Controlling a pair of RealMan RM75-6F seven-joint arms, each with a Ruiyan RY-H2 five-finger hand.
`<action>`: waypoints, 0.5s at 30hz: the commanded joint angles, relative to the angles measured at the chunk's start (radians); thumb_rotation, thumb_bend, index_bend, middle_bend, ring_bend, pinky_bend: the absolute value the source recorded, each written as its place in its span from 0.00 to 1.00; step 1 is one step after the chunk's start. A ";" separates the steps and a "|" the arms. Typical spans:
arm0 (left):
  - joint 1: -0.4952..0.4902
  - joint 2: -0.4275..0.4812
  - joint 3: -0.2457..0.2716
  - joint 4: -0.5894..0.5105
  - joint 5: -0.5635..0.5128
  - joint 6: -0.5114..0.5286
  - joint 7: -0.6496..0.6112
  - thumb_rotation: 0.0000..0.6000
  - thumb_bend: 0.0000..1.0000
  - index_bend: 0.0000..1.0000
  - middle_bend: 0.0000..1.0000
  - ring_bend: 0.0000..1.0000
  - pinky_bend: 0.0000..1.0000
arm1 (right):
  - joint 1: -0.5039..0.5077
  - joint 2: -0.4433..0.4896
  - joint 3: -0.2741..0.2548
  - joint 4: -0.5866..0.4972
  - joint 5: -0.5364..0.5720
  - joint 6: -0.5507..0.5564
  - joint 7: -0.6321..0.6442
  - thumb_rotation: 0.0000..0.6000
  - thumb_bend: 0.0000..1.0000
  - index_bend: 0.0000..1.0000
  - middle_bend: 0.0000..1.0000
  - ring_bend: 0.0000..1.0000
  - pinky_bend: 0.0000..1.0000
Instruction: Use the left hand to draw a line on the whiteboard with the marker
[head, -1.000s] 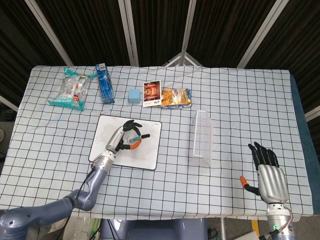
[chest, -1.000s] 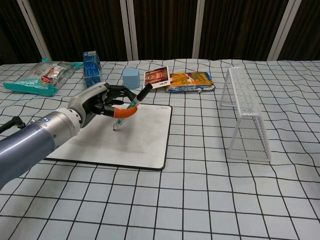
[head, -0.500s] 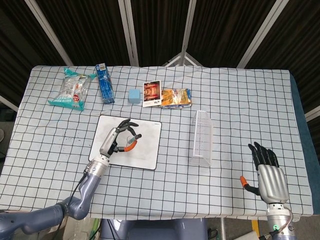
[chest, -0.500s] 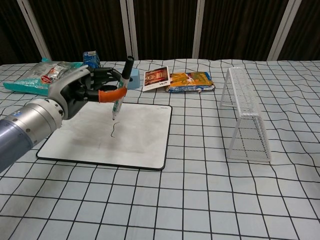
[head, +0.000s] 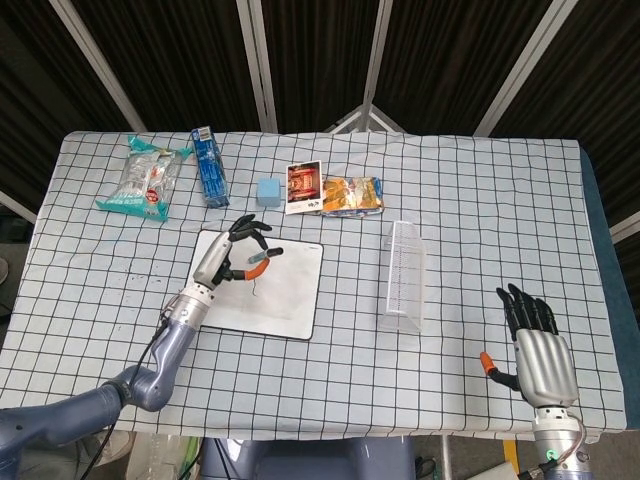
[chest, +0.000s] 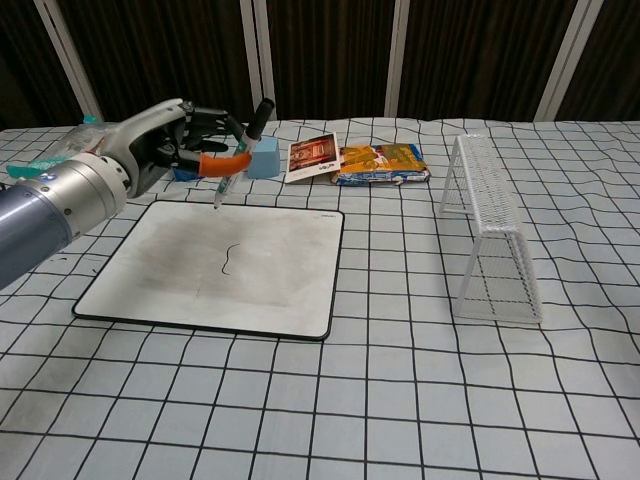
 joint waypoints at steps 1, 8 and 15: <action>-0.030 -0.031 0.021 0.053 0.007 -0.036 0.021 1.00 0.56 0.71 0.26 0.07 0.10 | 0.000 0.000 0.000 0.000 0.000 0.000 0.000 1.00 0.30 0.00 0.00 0.00 0.00; -0.047 -0.073 0.044 0.118 0.019 -0.048 0.015 1.00 0.56 0.71 0.26 0.07 0.10 | 0.000 0.000 0.000 0.000 0.000 0.000 0.000 1.00 0.30 0.00 0.00 0.00 0.00; -0.053 -0.095 0.051 0.158 0.024 -0.044 -0.006 1.00 0.56 0.71 0.26 0.07 0.10 | 0.000 0.000 0.000 0.000 0.000 0.000 0.000 1.00 0.30 0.00 0.00 0.00 0.00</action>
